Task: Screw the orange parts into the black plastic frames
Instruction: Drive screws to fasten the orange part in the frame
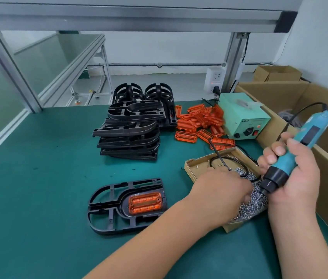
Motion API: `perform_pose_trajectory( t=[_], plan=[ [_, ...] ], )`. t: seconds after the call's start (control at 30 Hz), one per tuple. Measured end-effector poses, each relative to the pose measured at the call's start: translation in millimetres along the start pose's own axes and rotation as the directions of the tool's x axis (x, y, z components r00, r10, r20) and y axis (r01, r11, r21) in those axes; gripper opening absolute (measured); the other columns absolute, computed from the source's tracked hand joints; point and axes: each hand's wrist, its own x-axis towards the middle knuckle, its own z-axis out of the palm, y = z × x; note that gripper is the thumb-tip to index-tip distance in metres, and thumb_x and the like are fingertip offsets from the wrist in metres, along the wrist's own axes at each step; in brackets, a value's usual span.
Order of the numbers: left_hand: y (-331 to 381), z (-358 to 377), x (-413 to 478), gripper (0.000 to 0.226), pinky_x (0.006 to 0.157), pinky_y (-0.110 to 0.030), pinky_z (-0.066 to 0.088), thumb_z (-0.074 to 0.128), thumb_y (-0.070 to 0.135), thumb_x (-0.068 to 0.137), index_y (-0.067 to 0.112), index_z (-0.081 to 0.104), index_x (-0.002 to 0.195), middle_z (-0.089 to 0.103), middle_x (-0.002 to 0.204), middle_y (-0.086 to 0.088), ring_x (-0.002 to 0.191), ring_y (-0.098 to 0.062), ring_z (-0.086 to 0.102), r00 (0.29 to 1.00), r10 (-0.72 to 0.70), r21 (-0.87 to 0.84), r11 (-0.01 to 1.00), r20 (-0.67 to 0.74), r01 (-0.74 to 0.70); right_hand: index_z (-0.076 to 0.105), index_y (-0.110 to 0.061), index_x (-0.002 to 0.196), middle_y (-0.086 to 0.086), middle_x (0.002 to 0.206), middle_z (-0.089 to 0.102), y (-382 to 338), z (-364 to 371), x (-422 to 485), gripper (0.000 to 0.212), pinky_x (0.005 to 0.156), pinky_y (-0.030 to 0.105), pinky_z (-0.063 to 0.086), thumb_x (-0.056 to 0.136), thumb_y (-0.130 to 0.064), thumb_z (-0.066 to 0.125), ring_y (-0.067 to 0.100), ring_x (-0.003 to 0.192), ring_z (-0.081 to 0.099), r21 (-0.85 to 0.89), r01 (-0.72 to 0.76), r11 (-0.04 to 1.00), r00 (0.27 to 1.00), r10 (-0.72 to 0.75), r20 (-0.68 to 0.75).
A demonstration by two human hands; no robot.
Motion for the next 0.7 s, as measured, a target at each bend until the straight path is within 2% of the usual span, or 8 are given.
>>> perform_pose_trajectory(
  t=[0.13,0.27,0.33,0.4,0.47,0.57,0.63,0.7],
  plan=[
    [-3,-9,-6,0.014,0.087,-0.044,0.046,0.054,0.027,0.107,0.023,0.067,0.111,0.067,0.103,-0.003,0.103,-0.029,0.056,0.998,-0.059,-0.033,0.998,-0.009,0.058,0.062,-0.021,0.105,-0.006,0.077,0.05,1,1,-1,0.01,0.06,0.023,0.038,0.101,-0.02,0.053,0.011,0.063,0.045,0.007,-0.008,1.0,1.0,0.008,-0.003],
    [-8,-26,-23,0.014,0.078,-0.04,0.051,0.052,0.02,0.106,0.02,0.062,0.097,0.065,0.094,-0.001,0.089,-0.018,0.057,0.973,-0.23,-0.484,0.855,-0.027,0.188,0.06,-0.02,0.107,-0.005,0.077,0.049,3,4,-3,0.008,0.06,0.022,0.04,0.101,-0.02,0.054,0.011,0.063,0.046,0.016,-0.021,1.0,1.0,0.021,-0.02],
    [-16,-37,-32,0.017,0.063,-0.026,0.049,0.054,0.023,0.105,0.024,0.061,0.09,0.063,0.081,0.002,0.071,-0.007,0.056,0.944,-0.329,-0.698,0.678,-0.01,0.229,0.059,-0.02,0.107,-0.005,0.077,0.05,5,7,-4,0.006,0.062,0.022,0.041,0.102,-0.02,0.055,0.011,0.064,0.046,0.003,-0.021,1.0,0.999,0.021,-0.035],
    [-27,-47,-44,0.019,0.054,-0.025,0.044,0.055,0.022,0.105,0.022,0.063,0.088,0.062,0.071,0.003,0.061,-0.008,0.052,0.917,-0.398,-0.856,0.458,0.043,0.239,0.058,-0.02,0.106,-0.005,0.077,0.05,8,13,-6,0.004,0.062,0.021,0.043,0.102,-0.019,0.057,0.011,0.064,0.048,-0.013,-0.023,1.0,0.999,0.022,-0.039],
    [-43,-56,-58,0.02,0.049,-0.021,0.04,0.055,0.018,0.106,0.016,0.066,0.09,0.063,0.076,0.0,0.059,-0.009,0.05,0.89,-0.435,-0.964,0.146,0.137,0.22,0.057,-0.019,0.106,-0.004,0.076,0.052,10,21,-8,0.004,0.062,0.022,0.047,0.102,-0.019,0.059,0.012,0.065,0.051,-0.02,-0.023,1.0,0.999,0.022,-0.04],
    [-69,-68,-81,0.012,0.045,-0.018,0.038,0.056,0.012,0.103,0.012,0.065,0.094,0.064,0.089,-0.009,0.063,-0.011,0.05,0.864,-0.403,-0.932,-0.314,0.303,0.18,0.052,-0.014,0.112,-0.002,0.077,0.054,15,38,-12,0.017,0.061,0.024,0.052,0.103,-0.021,0.063,0.014,0.068,0.057,-0.024,-0.055,0.998,0.997,0.053,-0.05],
    [-84,-75,-95,0.007,0.044,-0.018,0.038,0.057,0.013,0.099,0.012,0.063,0.095,0.063,0.09,-0.008,0.064,-0.011,0.048,0.852,-0.367,-0.877,-0.439,0.372,0.194,0.051,-0.014,0.114,-0.002,0.077,0.056,18,55,-17,0.026,0.058,0.024,0.053,0.101,-0.028,0.067,0.015,0.067,0.059,0.007,-0.125,0.992,0.991,0.125,-0.051],
    [-97,-79,-106,0.007,0.043,-0.017,0.037,0.056,0.013,0.097,0.011,0.062,0.094,0.061,0.089,-0.008,0.064,-0.012,0.046,0.843,-0.355,-0.85,-0.488,0.403,0.201,0.055,-0.016,0.108,-0.002,0.077,0.057,26,75,-22,0.031,0.054,0.025,0.051,0.099,-0.043,0.069,0.015,0.064,0.057,0.067,-0.208,0.976,0.977,0.21,-0.034]
  ],
)
